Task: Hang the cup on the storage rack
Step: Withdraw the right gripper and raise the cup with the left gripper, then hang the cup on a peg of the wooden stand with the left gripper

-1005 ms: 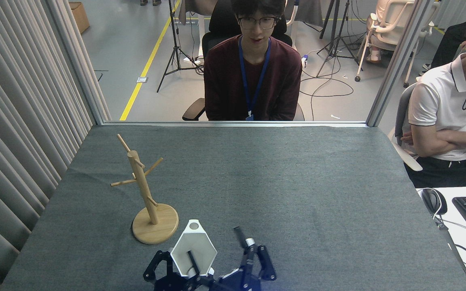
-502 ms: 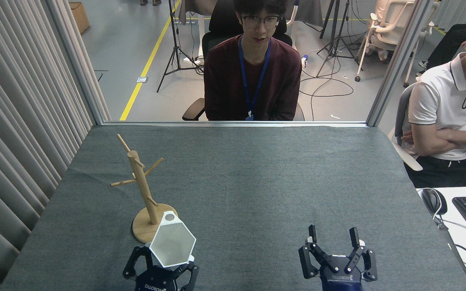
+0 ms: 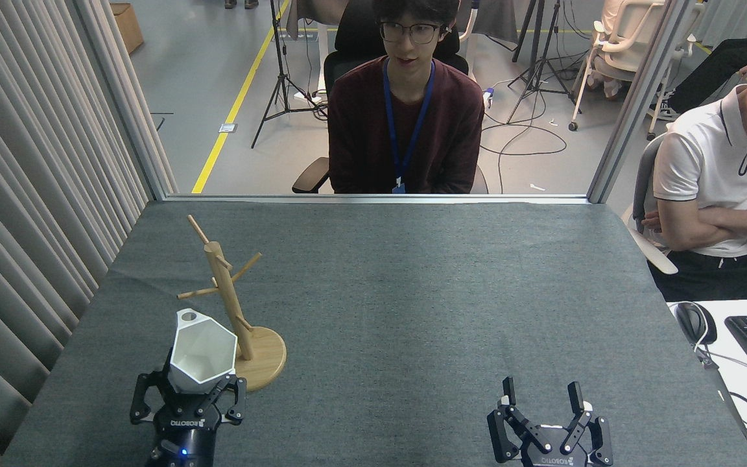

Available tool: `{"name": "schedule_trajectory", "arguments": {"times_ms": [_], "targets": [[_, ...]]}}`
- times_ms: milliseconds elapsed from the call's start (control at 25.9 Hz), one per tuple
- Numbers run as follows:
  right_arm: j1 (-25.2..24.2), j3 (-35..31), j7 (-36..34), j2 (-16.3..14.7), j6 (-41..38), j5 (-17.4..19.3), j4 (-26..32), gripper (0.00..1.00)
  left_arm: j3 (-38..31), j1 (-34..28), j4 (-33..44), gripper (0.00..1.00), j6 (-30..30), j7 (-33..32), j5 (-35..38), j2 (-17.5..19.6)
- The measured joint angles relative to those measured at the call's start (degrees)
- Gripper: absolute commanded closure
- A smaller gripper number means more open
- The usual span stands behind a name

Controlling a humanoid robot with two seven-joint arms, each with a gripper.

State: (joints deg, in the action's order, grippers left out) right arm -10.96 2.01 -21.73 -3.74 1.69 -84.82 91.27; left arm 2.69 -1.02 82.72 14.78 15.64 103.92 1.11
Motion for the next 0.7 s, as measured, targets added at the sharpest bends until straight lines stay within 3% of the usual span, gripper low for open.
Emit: {"name": "schedule_trajectory", "arguments": {"times_ms": [309, 696], "targets": [[0.05, -0.03, 0.02, -0.35, -0.07, 0.01, 0.0, 0.01, -6.18, 6.82, -7.38, 0.69, 1.29, 0.02, 1.83, -0.03], [-0.01, -0.06, 0.03, -0.46, -0.11, 0.01, -0.04, 0.01, -7.22, 7.32, -7.55, 0.68, 0.8, 0.26, 5.87, 0.07]]}}
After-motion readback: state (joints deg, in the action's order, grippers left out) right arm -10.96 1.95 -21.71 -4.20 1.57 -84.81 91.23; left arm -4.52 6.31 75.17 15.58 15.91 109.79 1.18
